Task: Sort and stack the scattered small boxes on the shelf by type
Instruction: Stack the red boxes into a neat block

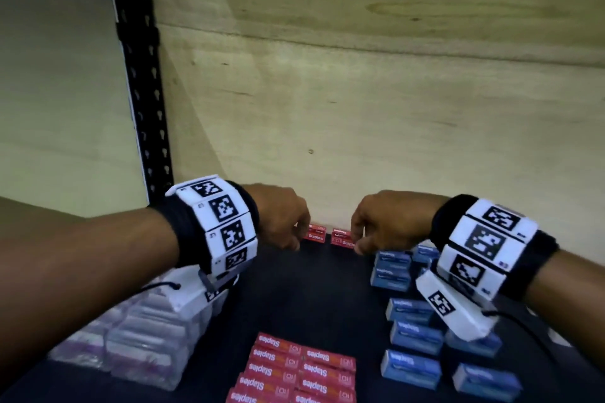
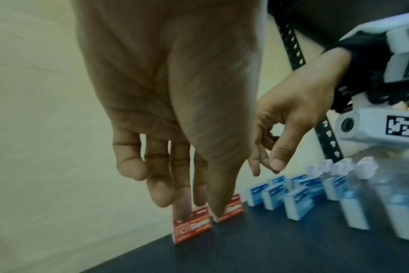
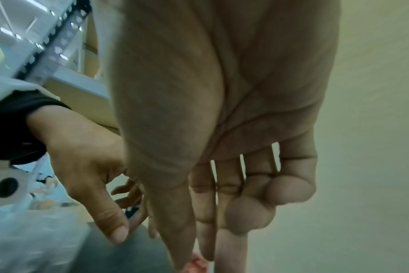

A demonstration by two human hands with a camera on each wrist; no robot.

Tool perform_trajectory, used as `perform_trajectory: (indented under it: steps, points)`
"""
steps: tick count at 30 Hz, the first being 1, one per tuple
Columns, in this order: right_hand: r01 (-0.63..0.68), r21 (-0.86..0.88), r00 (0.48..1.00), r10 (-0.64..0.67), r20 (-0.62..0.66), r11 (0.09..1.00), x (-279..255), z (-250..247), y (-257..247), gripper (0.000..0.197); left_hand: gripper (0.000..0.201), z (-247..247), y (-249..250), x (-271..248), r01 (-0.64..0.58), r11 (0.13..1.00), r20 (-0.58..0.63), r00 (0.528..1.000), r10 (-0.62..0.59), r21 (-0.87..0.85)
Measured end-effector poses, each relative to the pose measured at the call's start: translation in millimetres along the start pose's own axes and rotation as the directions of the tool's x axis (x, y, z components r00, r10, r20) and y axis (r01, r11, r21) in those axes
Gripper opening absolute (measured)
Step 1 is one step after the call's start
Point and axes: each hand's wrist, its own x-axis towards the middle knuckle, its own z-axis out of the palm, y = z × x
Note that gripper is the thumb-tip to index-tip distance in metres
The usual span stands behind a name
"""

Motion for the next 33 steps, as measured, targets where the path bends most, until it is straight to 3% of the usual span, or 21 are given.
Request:
perform_trajectory:
  steps: [4,9,12,17,26,33]
  points:
    - [-0.043,-0.045,0.999,0.044,0.012,0.998,32.4,-1.1,18.4,0.026,0.047,-0.8,-19.2,41.6,0.041,0.994,0.004,0.999,-0.042,0.099]
    - [-0.074,-0.068,0.995,0.079,0.068,0.995,68.0,0.3,31.4,0.030,0.050,-1.8,-30.9,72.7,0.035,0.997,0.053,0.998,-0.038,0.071]
    - [-0.079,-0.101,0.985,0.094,0.146,0.992,82.5,0.7,29.1,0.026,0.041,0.1,-30.0,86.4,0.024,0.999,0.114,0.993,-0.028,0.041]
    - [-0.058,-0.141,0.982,0.083,0.172,0.988,91.6,2.8,18.5,0.025,0.024,-0.2,-22.4,95.5,-0.007,1.000,0.150,0.989,0.005,0.014]
    - [0.013,-0.058,0.984,-0.002,0.176,0.998,55.9,-0.6,7.3,0.018,0.019,-6.1,-15.4,45.4,-0.026,0.999,0.203,0.979,0.031,-0.027]
    - [0.107,0.029,0.975,-0.111,0.192,0.994,-3.1,10.4,-25.7,0.015,0.016,6.5,3.9,-16.3,-0.086,0.996,0.224,0.971,0.089,-0.026]
